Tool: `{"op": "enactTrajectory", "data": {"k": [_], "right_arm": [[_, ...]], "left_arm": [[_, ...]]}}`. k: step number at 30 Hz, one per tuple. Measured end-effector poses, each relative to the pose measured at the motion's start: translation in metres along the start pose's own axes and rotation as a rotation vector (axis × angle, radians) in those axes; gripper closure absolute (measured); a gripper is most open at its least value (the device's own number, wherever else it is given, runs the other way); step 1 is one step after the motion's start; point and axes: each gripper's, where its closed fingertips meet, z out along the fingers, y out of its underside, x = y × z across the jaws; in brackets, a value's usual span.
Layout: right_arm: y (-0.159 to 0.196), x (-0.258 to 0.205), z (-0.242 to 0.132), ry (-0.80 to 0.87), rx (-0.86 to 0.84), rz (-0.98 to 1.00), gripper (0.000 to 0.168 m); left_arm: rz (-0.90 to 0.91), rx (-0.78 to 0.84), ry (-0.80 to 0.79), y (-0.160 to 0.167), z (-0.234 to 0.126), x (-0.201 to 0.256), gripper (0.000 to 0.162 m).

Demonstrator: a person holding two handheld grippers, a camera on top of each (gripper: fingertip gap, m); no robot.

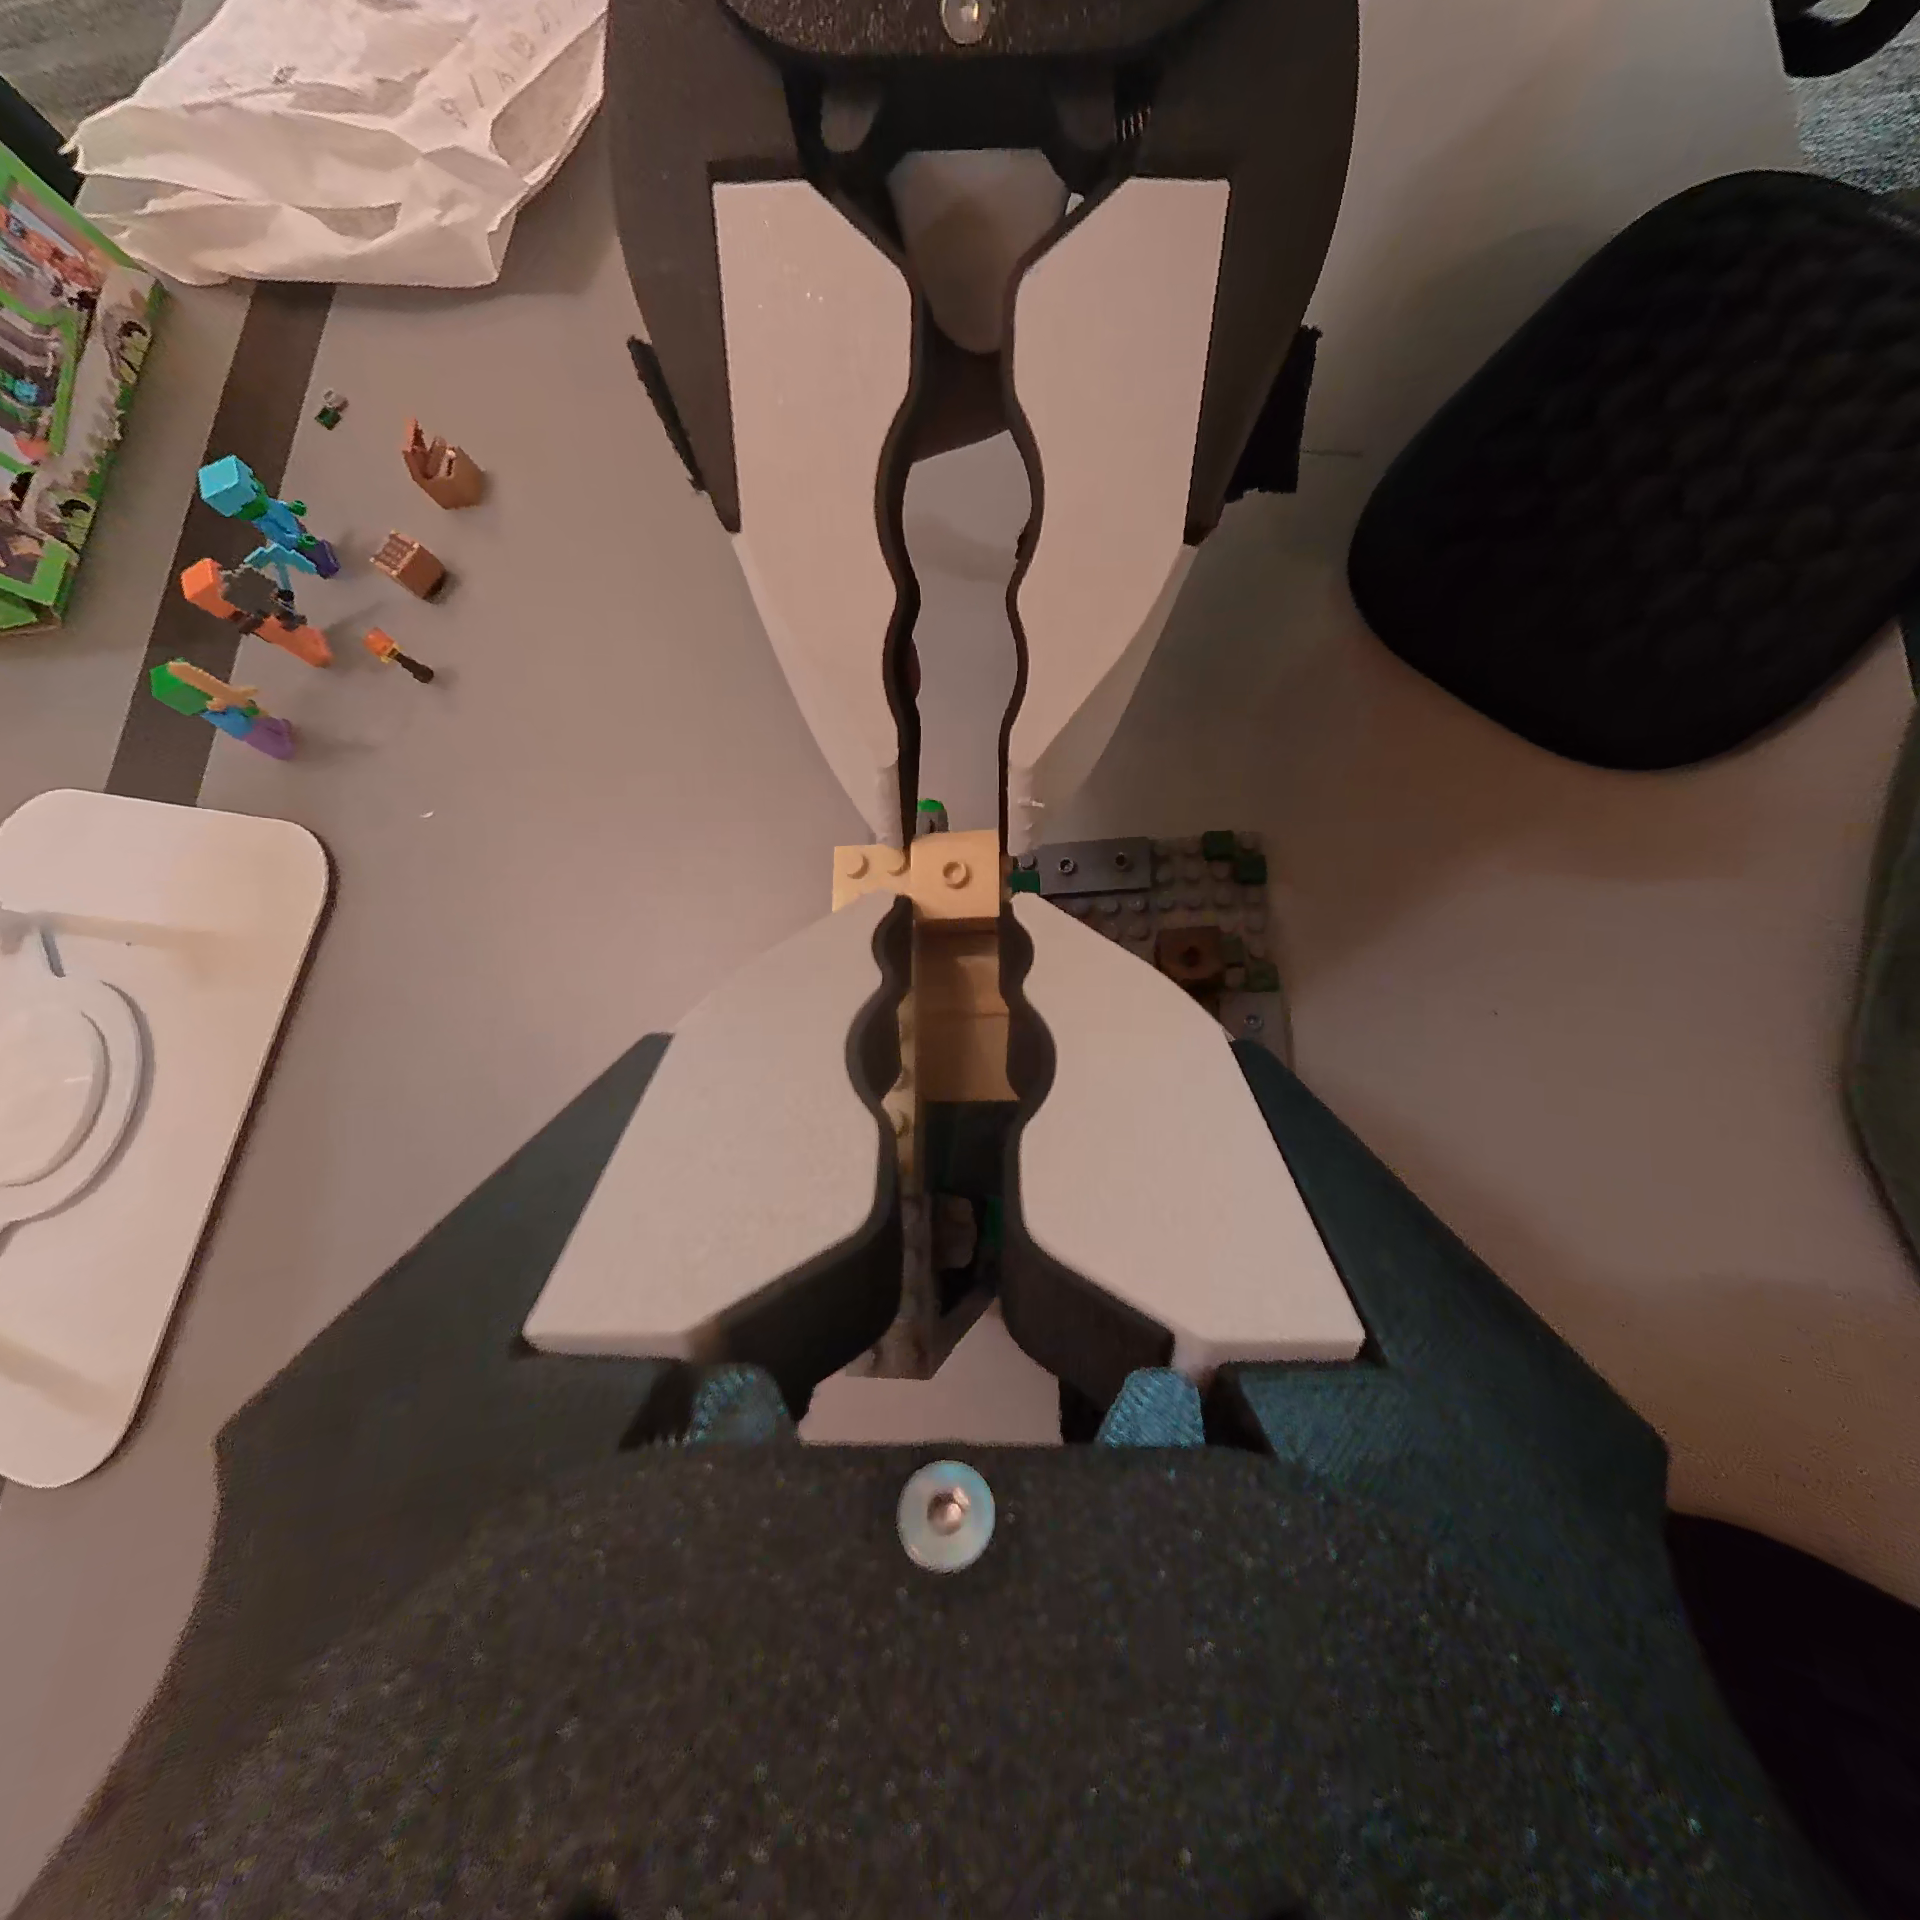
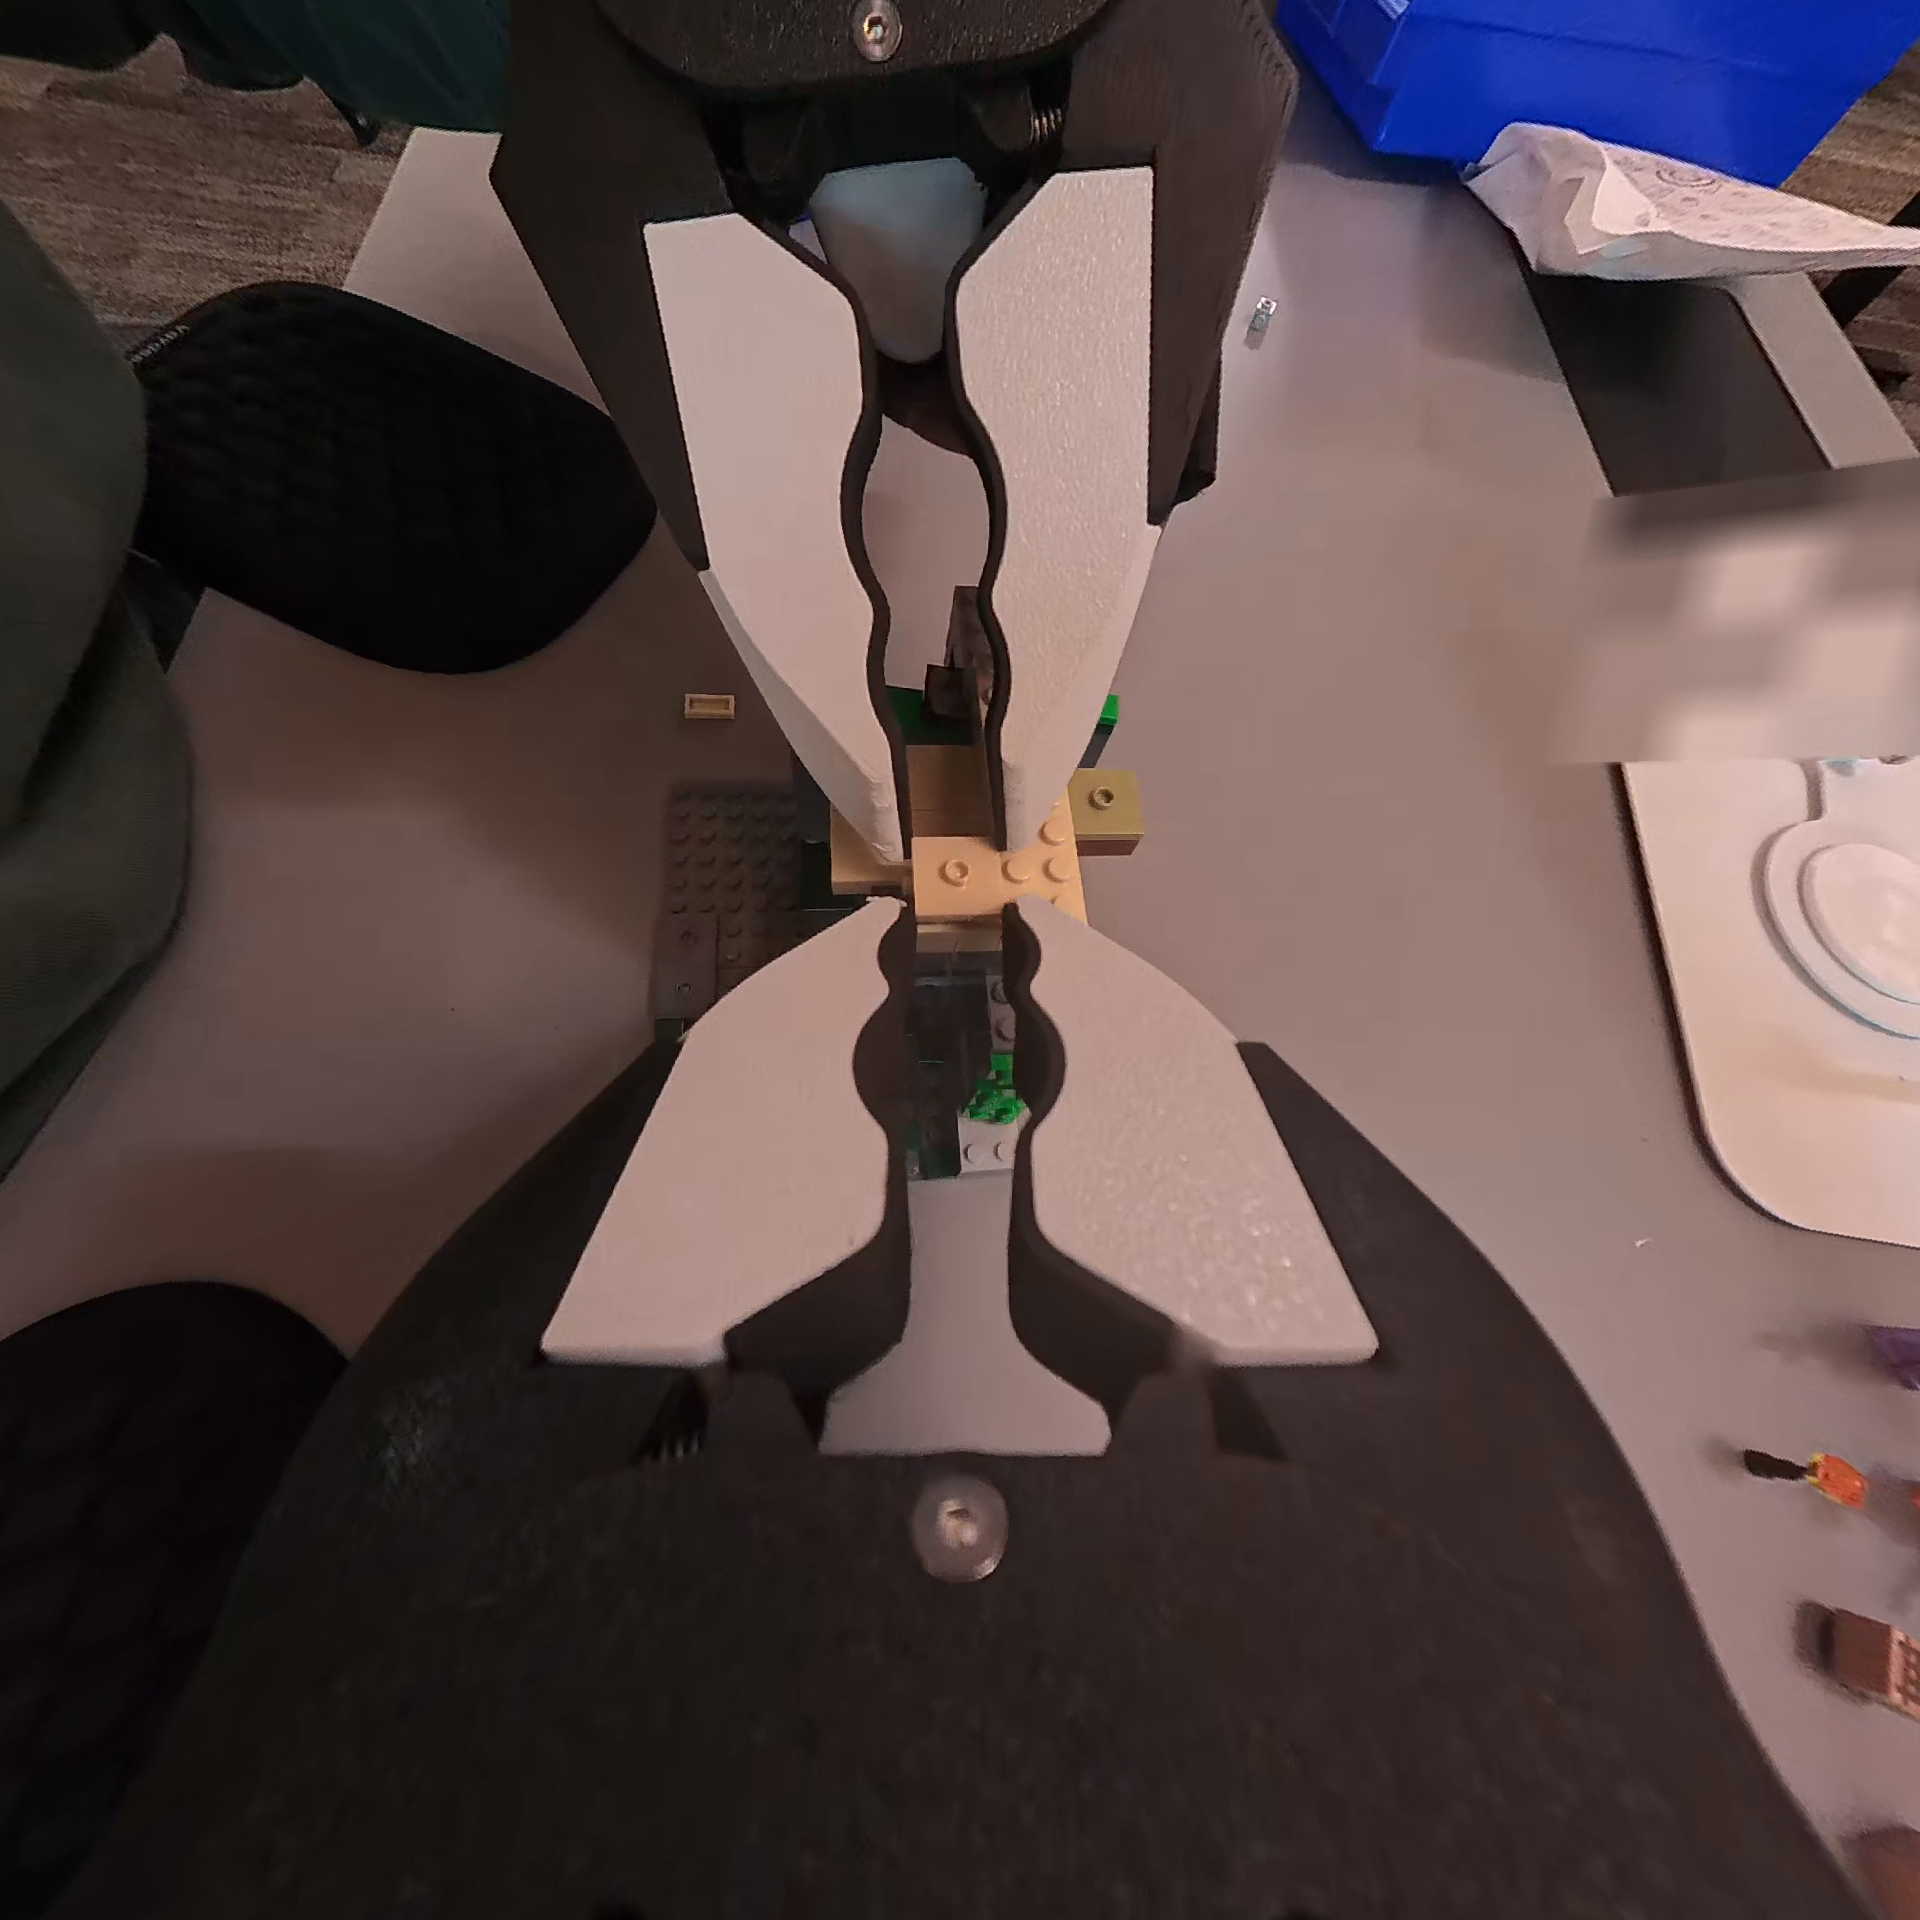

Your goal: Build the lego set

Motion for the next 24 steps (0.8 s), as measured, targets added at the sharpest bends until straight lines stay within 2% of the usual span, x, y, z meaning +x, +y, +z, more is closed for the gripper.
{"op": "enactTrajectory", "data": {"k": [16,24], "right_arm": [[-0.0051,0.0007,-0.0043,-0.005,0.006,0.002,0.150],[-0.0071,0.0031,-0.0013,0.000,0.012,0.018,0.160]], "left_arm": [[-0.015,-0.022,0.010,0.0008,0.0002,0.0003,0.146],[-0.019,-0.026,0.005,0.0002,0.0001,0.0003,0.146]]}}
